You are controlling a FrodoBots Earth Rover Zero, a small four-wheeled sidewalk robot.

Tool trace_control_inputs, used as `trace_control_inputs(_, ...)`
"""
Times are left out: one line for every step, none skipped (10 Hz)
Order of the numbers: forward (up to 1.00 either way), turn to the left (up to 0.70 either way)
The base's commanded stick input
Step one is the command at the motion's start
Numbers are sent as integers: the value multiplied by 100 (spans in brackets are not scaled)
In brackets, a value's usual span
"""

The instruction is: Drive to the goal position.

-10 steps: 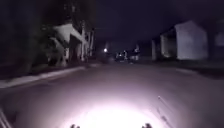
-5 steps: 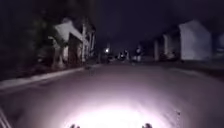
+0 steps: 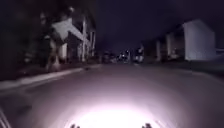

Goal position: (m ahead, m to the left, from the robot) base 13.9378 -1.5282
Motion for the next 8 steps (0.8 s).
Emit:
trace_control_inputs(100, 0)
trace_control_inputs(100, 0)
trace_control_inputs(100, 0)
trace_control_inputs(100, 0)
trace_control_inputs(100, 0)
trace_control_inputs(100, 0)
trace_control_inputs(100, 0)
trace_control_inputs(100, 0)
